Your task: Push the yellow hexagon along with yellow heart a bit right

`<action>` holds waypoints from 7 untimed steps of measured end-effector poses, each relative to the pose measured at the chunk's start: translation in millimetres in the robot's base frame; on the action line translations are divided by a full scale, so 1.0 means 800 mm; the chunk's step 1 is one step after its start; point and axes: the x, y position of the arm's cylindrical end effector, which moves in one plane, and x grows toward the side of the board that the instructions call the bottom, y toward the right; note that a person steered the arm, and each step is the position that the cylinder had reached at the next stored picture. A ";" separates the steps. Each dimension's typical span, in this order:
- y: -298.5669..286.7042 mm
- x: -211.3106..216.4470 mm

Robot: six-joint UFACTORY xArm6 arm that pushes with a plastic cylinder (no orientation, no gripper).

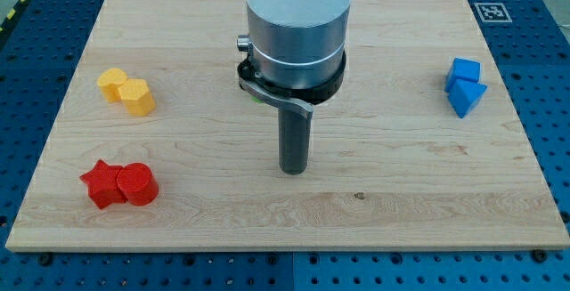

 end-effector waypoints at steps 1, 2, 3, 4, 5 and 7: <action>0.000 -0.016; -0.009 -0.039; -0.048 -0.065; -0.105 -0.098; -0.167 -0.137; -0.266 -0.220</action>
